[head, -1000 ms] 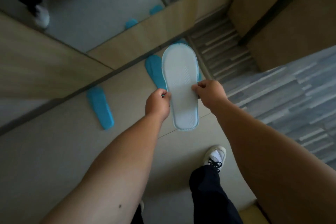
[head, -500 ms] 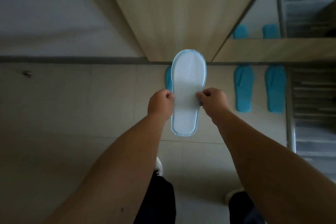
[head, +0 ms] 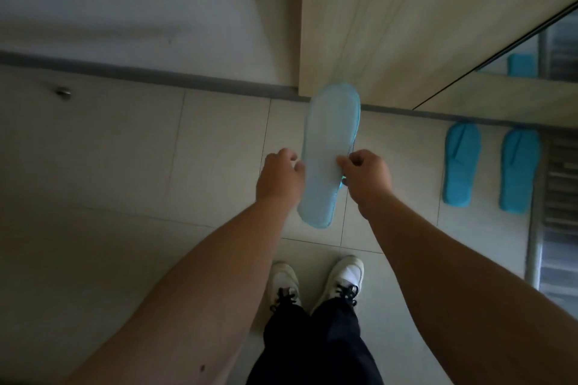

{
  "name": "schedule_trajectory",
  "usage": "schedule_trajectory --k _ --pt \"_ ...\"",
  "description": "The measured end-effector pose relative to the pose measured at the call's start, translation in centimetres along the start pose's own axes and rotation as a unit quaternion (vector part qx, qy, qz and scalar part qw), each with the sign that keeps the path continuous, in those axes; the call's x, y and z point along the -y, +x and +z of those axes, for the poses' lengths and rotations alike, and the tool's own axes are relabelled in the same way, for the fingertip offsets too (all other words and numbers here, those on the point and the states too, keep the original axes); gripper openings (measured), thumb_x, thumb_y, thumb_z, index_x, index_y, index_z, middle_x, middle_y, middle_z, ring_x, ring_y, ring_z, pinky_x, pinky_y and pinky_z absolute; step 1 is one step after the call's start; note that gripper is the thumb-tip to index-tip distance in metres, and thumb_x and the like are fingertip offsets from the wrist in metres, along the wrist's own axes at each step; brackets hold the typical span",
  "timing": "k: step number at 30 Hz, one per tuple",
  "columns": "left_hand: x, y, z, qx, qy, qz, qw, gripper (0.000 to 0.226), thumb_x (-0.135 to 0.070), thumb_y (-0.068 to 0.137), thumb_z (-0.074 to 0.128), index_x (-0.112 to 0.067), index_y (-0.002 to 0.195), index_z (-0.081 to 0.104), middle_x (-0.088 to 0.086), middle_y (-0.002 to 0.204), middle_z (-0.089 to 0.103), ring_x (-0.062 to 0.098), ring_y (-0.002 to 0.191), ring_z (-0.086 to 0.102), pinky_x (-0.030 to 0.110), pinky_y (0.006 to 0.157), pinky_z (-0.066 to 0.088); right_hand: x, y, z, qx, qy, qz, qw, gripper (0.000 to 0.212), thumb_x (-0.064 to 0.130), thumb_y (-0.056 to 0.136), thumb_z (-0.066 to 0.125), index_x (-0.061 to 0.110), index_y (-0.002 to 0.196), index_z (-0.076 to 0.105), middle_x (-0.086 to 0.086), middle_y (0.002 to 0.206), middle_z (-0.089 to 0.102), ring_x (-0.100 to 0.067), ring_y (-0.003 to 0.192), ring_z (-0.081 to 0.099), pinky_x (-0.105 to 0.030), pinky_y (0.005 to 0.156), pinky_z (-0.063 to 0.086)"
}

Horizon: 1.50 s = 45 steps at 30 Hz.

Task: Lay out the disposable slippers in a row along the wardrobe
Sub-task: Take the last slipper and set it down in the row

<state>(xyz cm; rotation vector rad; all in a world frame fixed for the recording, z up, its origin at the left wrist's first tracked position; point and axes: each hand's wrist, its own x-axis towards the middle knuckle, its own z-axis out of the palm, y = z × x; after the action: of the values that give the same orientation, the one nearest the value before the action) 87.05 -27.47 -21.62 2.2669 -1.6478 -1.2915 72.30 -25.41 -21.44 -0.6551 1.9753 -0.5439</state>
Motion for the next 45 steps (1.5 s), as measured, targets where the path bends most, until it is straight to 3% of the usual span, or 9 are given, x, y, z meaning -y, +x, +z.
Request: schedule_trajectory --k 6,11,14,17,19,23,29,39,45 --pt "-2.3 -0.4 1.8 0.099 -0.156 0.021 0.983 0.03 -0.035 0.097 0.046 -0.015 0.114 0.062 0.005 0.107 0.068 0.021 0.094 0.064 0.037 0.085 0.055 0.0 -0.4 1.4 0.041 -0.085 -0.086 0.992 0.011 0.022 0.092 0.059 0.014 0.095 0.066 0.0 0.084 0.065 -0.018 0.075 0.06 -0.022 0.057 0.044" --pt "-0.8 0.9 0.9 0.1 -0.259 -0.037 0.96 0.027 -0.024 0.1 0.043 -0.008 0.109 0.062 0.016 0.11 0.069 0.028 0.094 0.07 0.045 0.087 0.058 -0.2 -0.3 0.5 0.112 -0.113 -0.131 0.978 0.025 0.02 0.096 0.054 0.018 0.113 0.072 0.004 0.107 0.069 -0.018 0.091 0.063 -0.03 0.083 0.052" --pt "0.2 1.5 1.0 0.085 -0.224 -0.042 0.97 0.023 -0.029 0.094 0.044 -0.019 0.093 0.064 0.012 0.098 0.071 0.029 0.089 0.071 0.051 0.083 0.058 -0.7 0.5 0.1 0.099 -0.059 -0.114 0.987 0.023 0.019 0.096 0.056 0.015 0.112 0.071 0.005 0.106 0.067 -0.011 0.093 0.06 -0.027 0.083 0.049" --pt "0.9 1.9 1.1 0.076 -0.194 -0.046 0.977 0.023 -0.031 0.089 0.043 -0.023 0.085 0.064 0.013 0.089 0.07 0.035 0.086 0.068 0.056 0.08 0.057 -1.3 2.1 0.6 0.033 -0.047 -0.064 0.996 0.028 0.023 0.095 0.054 0.012 0.119 0.064 -0.004 0.112 0.067 -0.022 0.099 0.063 -0.04 0.088 0.053" --pt "1.7 2.5 1.1 0.073 -0.19 -0.047 0.978 0.023 -0.029 0.09 0.043 -0.022 0.084 0.064 0.014 0.087 0.069 0.037 0.084 0.067 0.057 0.08 0.056 -1.5 3.2 1.5 0.048 -0.035 -0.004 0.998 0.034 0.025 0.094 0.057 0.011 0.125 0.06 -0.009 0.115 0.066 -0.029 0.103 0.064 -0.046 0.092 0.053" --pt "4.3 5.0 1.4 0.066 -0.169 -0.052 0.982 0.024 -0.031 0.092 0.043 -0.023 0.084 0.065 0.01 0.086 0.069 0.036 0.085 0.067 0.057 0.079 0.056 -2.4 5.8 4.3 0.1 0.063 0.079 0.99 0.011 0.017 0.09 0.063 0.008 0.095 0.067 -0.021 0.104 0.068 -0.038 0.096 0.068 -0.045 0.08 0.059" --pt "9.0 12.0 2.7 0.026 -0.121 -0.027 0.992 0.023 -0.023 0.095 0.045 -0.016 0.088 0.066 0.006 0.082 0.068 0.027 0.077 0.063 0.04 0.072 0.054 -4.1 10.0 11.1 0.036 0.051 0.088 0.994 0.015 0.024 0.082 0.07 0.009 0.083 0.066 -0.016 0.082 0.069 -0.038 0.081 0.069 -0.054 0.075 0.059" --pt "15.9 25.3 7.6 0.005 -0.028 0.021 0.999 0.023 -0.019 0.093 0.044 -0.015 0.085 0.064 0.0 0.079 0.064 0.015 0.071 0.056 0.023 0.054 0.037 -7.3 20.3 20.8 -0.043 -0.017 0.051 0.998 0.014 0.032 0.082 0.067 0.019 0.078 0.064 -0.005 0.079 0.068 -0.027 0.075 0.067 -0.045 0.071 0.059" --pt "17.0 29.9 10.2 0.0 0.007 0.027 1.0 0.023 -0.023 0.096 0.044 -0.013 0.091 0.064 0.0 0.08 0.062 0.019 0.076 0.057 0.029 0.065 0.043 -8.5 25.1 22.9 -0.054 -0.081 0.037 0.995 0.015 0.025 0.089 0.059 0.016 0.077 0.063 -0.001 0.068 0.059 -0.017 0.059 0.053 -0.027 0.052 0.041"
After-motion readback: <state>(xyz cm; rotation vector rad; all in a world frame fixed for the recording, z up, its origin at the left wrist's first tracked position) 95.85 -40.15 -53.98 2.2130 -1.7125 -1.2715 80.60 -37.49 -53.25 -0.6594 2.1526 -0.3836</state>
